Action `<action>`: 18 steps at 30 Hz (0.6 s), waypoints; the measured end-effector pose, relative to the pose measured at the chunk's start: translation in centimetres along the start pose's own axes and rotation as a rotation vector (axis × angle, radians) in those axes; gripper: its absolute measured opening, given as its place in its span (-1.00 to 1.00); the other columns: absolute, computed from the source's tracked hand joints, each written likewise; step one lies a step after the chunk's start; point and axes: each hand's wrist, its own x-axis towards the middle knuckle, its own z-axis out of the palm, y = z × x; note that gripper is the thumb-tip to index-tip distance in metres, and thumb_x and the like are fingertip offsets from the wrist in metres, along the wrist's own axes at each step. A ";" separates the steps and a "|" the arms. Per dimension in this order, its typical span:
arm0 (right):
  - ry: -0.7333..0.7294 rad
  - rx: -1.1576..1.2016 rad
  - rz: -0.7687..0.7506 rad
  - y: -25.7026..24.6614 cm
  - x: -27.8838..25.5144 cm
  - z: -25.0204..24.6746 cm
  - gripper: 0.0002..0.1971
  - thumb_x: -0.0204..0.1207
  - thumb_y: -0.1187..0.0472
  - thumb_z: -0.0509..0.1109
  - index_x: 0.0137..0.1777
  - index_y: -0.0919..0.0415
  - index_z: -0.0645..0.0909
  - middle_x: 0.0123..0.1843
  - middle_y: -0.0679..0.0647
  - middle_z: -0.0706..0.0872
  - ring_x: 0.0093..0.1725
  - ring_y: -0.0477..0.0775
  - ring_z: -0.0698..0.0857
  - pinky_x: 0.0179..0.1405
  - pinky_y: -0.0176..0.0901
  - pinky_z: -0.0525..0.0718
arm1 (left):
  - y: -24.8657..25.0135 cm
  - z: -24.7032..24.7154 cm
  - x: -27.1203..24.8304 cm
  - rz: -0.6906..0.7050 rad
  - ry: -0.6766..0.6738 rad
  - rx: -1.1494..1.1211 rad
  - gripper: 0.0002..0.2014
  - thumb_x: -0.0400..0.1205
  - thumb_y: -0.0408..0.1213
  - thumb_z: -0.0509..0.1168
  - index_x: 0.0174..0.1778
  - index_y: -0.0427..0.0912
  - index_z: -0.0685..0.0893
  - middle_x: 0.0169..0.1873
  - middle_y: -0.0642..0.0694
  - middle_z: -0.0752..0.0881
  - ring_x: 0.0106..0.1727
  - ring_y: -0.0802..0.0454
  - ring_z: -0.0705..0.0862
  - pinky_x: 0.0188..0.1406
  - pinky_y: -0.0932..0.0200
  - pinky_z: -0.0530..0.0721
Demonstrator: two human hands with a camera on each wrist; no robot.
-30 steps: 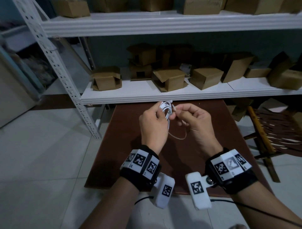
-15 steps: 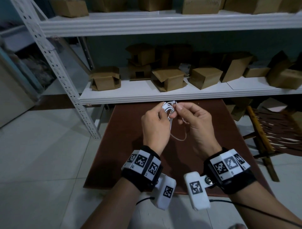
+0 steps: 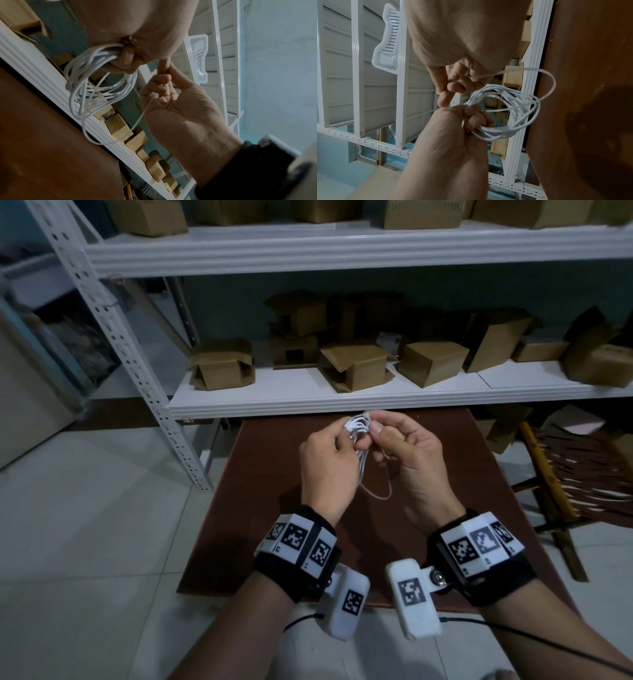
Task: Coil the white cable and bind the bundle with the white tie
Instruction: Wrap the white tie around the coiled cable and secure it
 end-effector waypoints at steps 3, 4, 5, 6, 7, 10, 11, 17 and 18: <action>-0.002 0.000 0.002 0.2 0.0 0.0 -0.85 0.70 0.45 0.41 0.22 0.40 0.72 -0.27 0.18 0.82 -0.32 -0.03 0.69 -0.37 -0.40 0.62 | -0.2 0.0 0.1 -0.014 -0.003 -0.015 -0.65 0.80 -0.36 0.22 0.15 0.08 0.90 -0.12 0.14 0.90 -0.06 0.23 0.83 0.06 -0.02 0.81; -0.002 0.000 0.001 0.2 0.1 0.0 -0.85 0.70 0.45 0.41 0.21 0.40 0.72 -0.27 0.19 0.82 -0.32 -0.02 0.67 -0.38 -0.40 0.61 | -0.3 0.0 0.2 -0.019 -0.004 -0.018 -0.65 0.80 -0.35 0.22 0.14 0.08 0.90 -0.12 0.14 0.90 -0.06 0.22 0.83 0.06 -0.04 0.81; -0.002 -0.001 0.000 0.3 0.1 0.0 -0.86 0.70 0.45 0.41 0.20 0.40 0.72 -0.27 0.18 0.82 -0.32 -0.01 0.66 -0.38 -0.40 0.60 | -0.3 0.0 0.2 -0.023 -0.003 -0.019 -0.65 0.80 -0.35 0.22 0.15 0.09 0.89 -0.12 0.14 0.90 -0.06 0.20 0.84 0.06 -0.06 0.81; -0.002 -0.005 0.000 0.3 0.1 0.0 -0.86 0.69 0.45 0.41 0.20 0.40 0.72 -0.27 0.18 0.81 -0.33 -0.01 0.64 -0.38 -0.40 0.59 | -0.4 0.0 0.2 -0.026 -0.002 -0.020 -0.65 0.80 -0.35 0.22 0.15 0.09 0.89 -0.12 0.14 0.90 -0.05 0.19 0.84 0.06 -0.07 0.81; -0.003 -0.010 -0.001 0.4 0.1 0.0 -0.86 0.69 0.45 0.42 0.20 0.40 0.72 -0.27 0.18 0.81 -0.34 -0.01 0.63 -0.38 -0.40 0.59 | -0.4 0.0 0.2 -0.028 0.000 -0.021 -0.65 0.79 -0.36 0.23 0.16 0.10 0.89 -0.12 0.14 0.90 -0.05 0.19 0.84 0.06 -0.08 0.81; -0.006 -0.013 0.002 0.4 0.2 0.0 -0.83 0.69 0.44 0.42 0.23 0.43 0.71 -0.26 0.19 0.81 -0.34 -0.01 0.62 -0.38 -0.40 0.60 | -0.4 0.0 0.2 -0.032 -0.002 -0.027 -0.65 0.79 -0.36 0.23 0.16 0.10 0.90 -0.11 0.16 0.90 -0.04 0.22 0.84 0.07 -0.04 0.81; -0.005 -0.012 0.002 0.4 0.2 0.0 -0.83 0.69 0.44 0.42 0.24 0.43 0.71 -0.26 0.19 0.81 -0.33 0.00 0.63 -0.37 -0.39 0.60 | -0.4 -0.1 0.2 -0.030 -0.004 -0.030 -0.65 0.80 -0.36 0.23 0.16 0.10 0.90 -0.11 0.16 0.90 -0.04 0.22 0.84 0.07 -0.04 0.81; -0.013 -0.006 -0.001 0.5 0.2 0.0 -0.85 0.69 0.45 0.42 0.20 0.38 0.73 -0.26 0.18 0.82 -0.29 0.03 0.65 -0.36 -0.39 0.62 | -0.7 -0.3 0.3 -0.043 -0.022 -0.048 -0.66 0.80 -0.35 0.23 0.14 0.08 0.90 -0.12 0.14 0.90 -0.05 0.16 0.85 0.07 -0.11 0.83; -0.014 -0.006 -0.002 0.5 0.2 0.0 -0.85 0.69 0.44 0.42 0.20 0.37 0.73 -0.26 0.18 0.83 -0.28 0.04 0.65 -0.36 -0.39 0.62 | -0.7 -0.3 0.3 -0.046 -0.028 -0.052 -0.66 0.80 -0.34 0.22 0.14 0.09 0.90 -0.13 0.14 0.90 -0.06 0.14 0.86 0.06 -0.14 0.83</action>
